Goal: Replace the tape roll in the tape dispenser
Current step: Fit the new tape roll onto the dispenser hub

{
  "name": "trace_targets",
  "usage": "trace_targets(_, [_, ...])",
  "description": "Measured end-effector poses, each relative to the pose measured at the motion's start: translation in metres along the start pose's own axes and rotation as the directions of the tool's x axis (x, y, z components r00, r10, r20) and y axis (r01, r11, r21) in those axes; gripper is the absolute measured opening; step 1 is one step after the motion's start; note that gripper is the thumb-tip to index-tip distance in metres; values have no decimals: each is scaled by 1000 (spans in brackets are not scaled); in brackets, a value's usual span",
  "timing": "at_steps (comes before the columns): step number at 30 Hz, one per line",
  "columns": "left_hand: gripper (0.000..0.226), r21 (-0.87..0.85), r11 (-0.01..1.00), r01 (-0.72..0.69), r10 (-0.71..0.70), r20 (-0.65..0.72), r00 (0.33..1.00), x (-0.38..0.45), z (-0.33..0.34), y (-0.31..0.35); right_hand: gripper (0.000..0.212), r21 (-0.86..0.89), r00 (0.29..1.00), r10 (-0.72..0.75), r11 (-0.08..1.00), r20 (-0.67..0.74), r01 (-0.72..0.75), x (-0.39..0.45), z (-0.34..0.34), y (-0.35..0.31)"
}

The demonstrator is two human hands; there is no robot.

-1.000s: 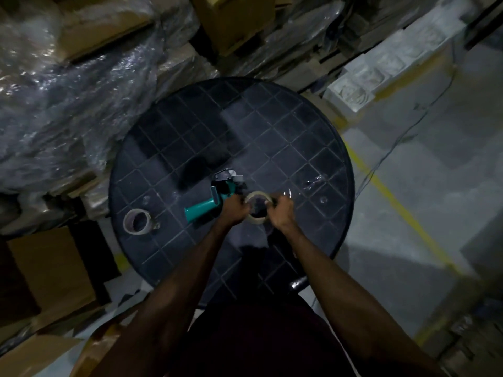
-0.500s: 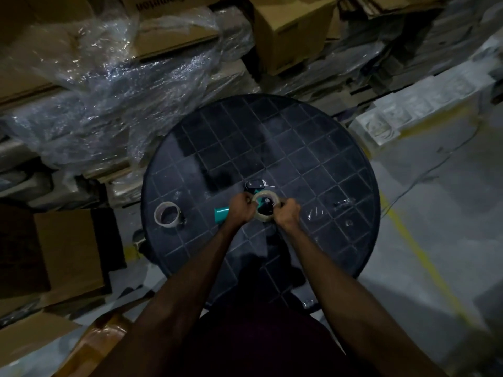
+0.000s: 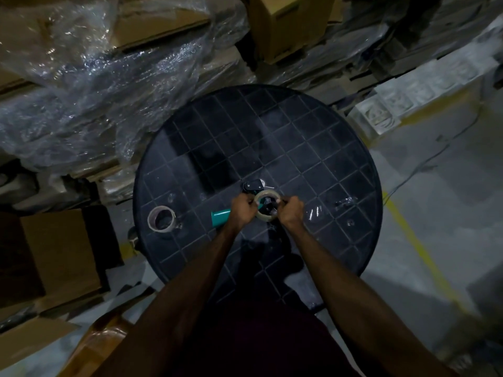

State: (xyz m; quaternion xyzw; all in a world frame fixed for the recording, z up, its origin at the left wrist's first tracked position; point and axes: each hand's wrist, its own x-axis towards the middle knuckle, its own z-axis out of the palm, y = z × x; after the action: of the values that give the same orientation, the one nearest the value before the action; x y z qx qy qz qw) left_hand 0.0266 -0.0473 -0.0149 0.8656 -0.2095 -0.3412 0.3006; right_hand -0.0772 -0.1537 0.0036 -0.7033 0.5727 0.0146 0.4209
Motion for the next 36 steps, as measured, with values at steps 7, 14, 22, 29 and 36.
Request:
trace_targets(7, [15, -10, 999, -44, 43, -22, 999, -1, 4, -13, 26, 0, 998, -56, 998, 43, 56, 5, -3, 6])
trace_targets(14, [15, -27, 997, -65, 63, -71, 995, -3, 9, -8, 27, 29, 999, -41, 999, 27, 40, 6, -6, 13])
trace_targets(22, [17, -43, 995, -92, 88, -89, 992, -1, 9, -8, 27, 77, 999, -38, 996, 36, 35, 12, -4, 21])
trace_targets(29, [18, -20, 995, -99, 98, -33, 995, 9, 4, -11, 27, 112, 996, -32, 993, 79, 23, 27, 2, 30])
trace_targets(36, [16, 107, 993, -51, 46, 40, 998, 24, 7, -18, 26, 125, 995, 35, 991, 98, -47, 34, 6, 32])
